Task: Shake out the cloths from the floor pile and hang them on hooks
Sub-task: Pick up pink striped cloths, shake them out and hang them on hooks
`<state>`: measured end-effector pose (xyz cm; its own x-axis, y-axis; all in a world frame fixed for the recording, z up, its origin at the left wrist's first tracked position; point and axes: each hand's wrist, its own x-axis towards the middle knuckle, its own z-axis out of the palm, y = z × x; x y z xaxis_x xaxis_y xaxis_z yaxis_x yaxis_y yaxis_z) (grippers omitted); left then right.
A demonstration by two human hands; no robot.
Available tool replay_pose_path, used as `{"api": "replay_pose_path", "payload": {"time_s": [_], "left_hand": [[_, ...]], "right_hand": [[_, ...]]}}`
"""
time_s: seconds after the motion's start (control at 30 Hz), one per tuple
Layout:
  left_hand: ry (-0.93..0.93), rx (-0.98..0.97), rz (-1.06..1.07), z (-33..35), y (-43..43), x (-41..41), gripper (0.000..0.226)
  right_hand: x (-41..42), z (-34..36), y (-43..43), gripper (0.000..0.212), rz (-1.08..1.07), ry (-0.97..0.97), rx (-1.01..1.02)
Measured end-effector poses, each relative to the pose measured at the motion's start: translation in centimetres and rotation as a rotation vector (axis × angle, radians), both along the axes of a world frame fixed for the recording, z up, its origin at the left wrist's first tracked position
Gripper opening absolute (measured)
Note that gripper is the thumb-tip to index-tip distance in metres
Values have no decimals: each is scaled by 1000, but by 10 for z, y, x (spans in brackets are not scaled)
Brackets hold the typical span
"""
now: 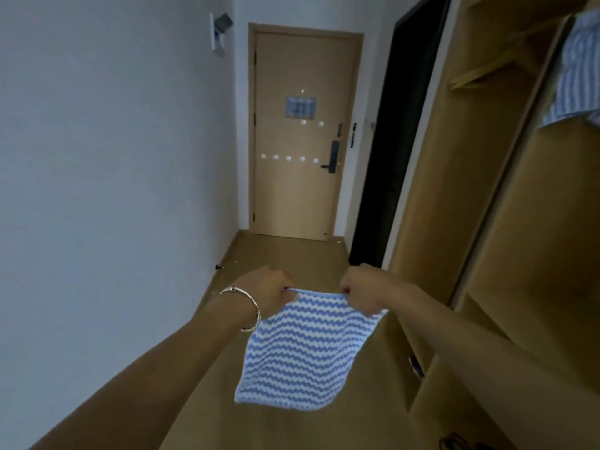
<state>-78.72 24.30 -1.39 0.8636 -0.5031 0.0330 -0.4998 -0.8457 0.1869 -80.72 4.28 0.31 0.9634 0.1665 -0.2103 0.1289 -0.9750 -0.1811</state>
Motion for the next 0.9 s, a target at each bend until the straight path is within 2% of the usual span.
{"api": "replay_pose_path", "payload": {"time_s": [0.1, 0.23, 0.33, 0.43, 0.5, 0.6, 0.67, 0.8, 0.9], "left_hand": [[-35, -18, -81, 3, -17, 35, 33], [-53, -45, -182, 5, -55, 77, 28], [-59, -127, -234, 10, -102, 101, 26], [-27, -156, -294, 16, -160, 123, 30], [-57, -138, -356, 21, -200, 140, 41], [-163, -75, -407, 42, -258, 158, 41], [-233, -83, -440, 61, -298, 166, 34], [-280, -228, -502, 94, -383, 181, 27], [-311, -312, -582, 119, -439, 188, 26]], "right_hand": [[19, -3, -12, 28, -45, -6, 51], [37, -5, -52, 11, -108, -61, 144], [48, 1, -92, 27, -140, -143, 178], [60, 11, -139, 28, -176, -207, 134], [70, 20, -176, 33, -209, -258, 124], [84, 36, -239, 35, -254, -294, 135], [92, 46, -283, 37, -313, -319, 207], [102, 71, -354, 27, -438, -431, 487], [103, 100, -390, 23, -473, -525, 541]]}}
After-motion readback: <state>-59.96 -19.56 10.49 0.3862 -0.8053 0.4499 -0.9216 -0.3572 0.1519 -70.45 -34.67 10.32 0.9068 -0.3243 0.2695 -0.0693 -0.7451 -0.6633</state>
